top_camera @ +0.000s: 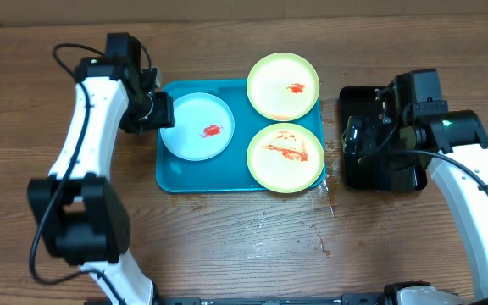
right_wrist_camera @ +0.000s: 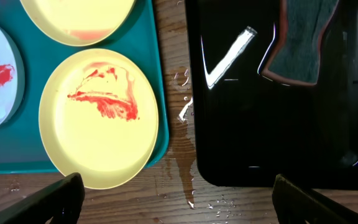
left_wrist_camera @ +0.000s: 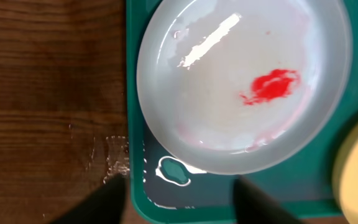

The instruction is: Clean dirty plates on tray and stack at the side

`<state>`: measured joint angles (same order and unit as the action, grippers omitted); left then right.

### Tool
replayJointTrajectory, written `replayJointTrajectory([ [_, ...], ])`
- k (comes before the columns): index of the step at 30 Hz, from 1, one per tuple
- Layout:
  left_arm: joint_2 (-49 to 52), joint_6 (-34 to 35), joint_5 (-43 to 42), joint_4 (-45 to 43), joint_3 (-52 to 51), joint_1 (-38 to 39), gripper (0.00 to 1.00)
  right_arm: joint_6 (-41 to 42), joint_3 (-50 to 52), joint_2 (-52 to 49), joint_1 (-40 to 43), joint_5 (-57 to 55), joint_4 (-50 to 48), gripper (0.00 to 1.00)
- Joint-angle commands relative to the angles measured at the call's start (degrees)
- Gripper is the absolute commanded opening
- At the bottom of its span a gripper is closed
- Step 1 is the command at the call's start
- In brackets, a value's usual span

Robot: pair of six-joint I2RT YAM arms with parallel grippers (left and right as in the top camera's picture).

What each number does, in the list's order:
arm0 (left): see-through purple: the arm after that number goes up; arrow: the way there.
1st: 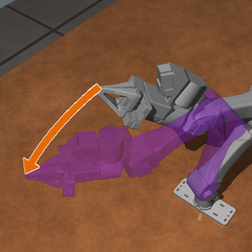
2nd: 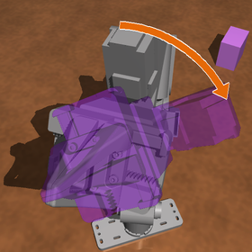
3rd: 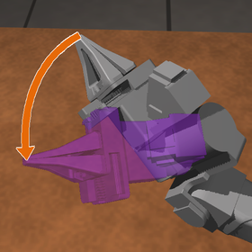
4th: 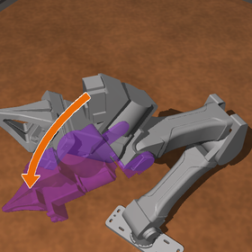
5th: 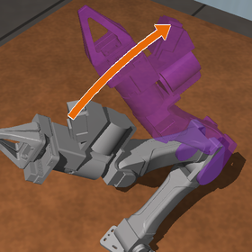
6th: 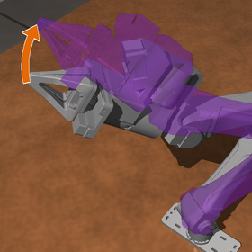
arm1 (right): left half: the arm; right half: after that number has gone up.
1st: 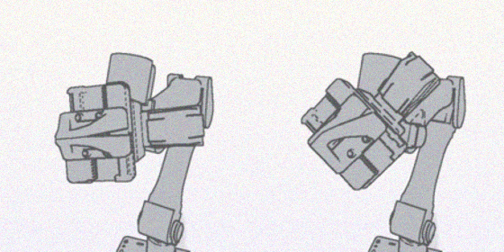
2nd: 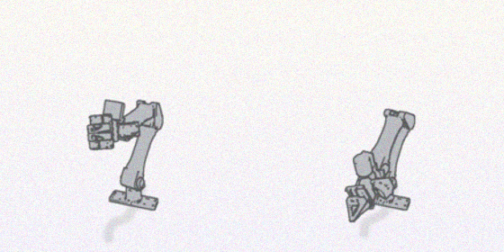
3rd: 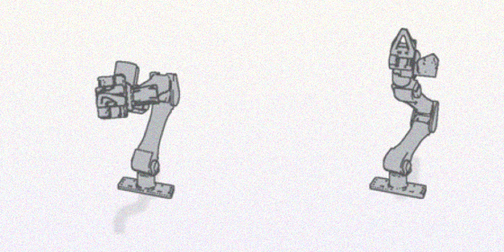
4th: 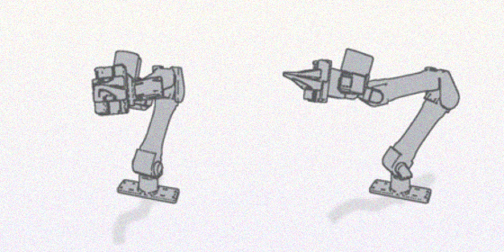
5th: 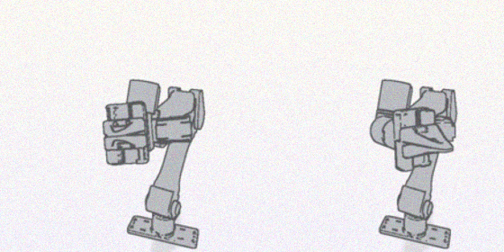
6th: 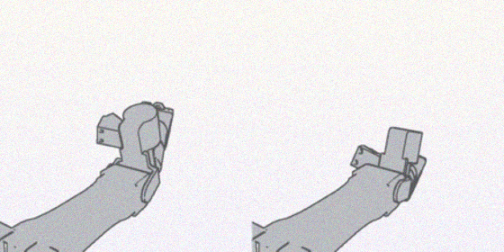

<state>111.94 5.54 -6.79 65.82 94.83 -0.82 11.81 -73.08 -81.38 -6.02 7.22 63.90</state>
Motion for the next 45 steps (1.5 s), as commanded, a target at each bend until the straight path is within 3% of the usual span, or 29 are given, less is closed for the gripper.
replayJointTrajectory([
  [1, 3.6, 0.5, 1.3, -0.8, 1.0, 0.3, 0.40, 0.5, -1.5, 0.2, 0.0, -0.8, -0.4, 0.98],
  [5, 5.6, 0.3, 2.0, -1.7, 1.0, 1.2, 0.38, 0.2, -1.5, 0.2, 0.0, -1.7, -0.4, 0.99],
  [11, 7.0, 0.3, 10.0, -1.6, 1.0, 2.1, 0.40, 0.2, -1.5, 0.2, 0.0, -2.7, -0.7, 1.00],
  [15, 8.6, 0.9, 9.7, -2.8, 1.0, 2.1, 0.41, 0.2, -1.5, 0.2, 0.0, -2.7, -0.6, 1.00],
  [18, 10.7, 2.4, 9.6, -2.9, 0.9, 2.1, 0.33, 0.2, -1.5, 0.2, 0.0, -2.7, -0.6, 1.00],
  [22, 13.6, 3.4, 9.8, -3.3, 0.9, 2.1, 0.29, 0.2, -1.5, 0.2, 0.0, -2.7, -0.5, 1.00],
  [40, 14.7, 5.5, 1.4, -5.7, 0.9, 2.1, 0.29, 0.2, -1.5, 0.2, 0.0, -2.7, -0.5, 1.00],
  [43, 14.7, 4.9, 1.4, -5.3, 0.9, 2.1, 0.25, 0.2, -1.5, 0.2, 0.0, -2.7, -0.6, 1.00],
  [45, 14.7, 4.8, 1.9, -6.5, 0.9, 2.1, 0.16, 0.2, -1.5, 0.2, 0.0, -2.7, -0.6, 1.00],
])
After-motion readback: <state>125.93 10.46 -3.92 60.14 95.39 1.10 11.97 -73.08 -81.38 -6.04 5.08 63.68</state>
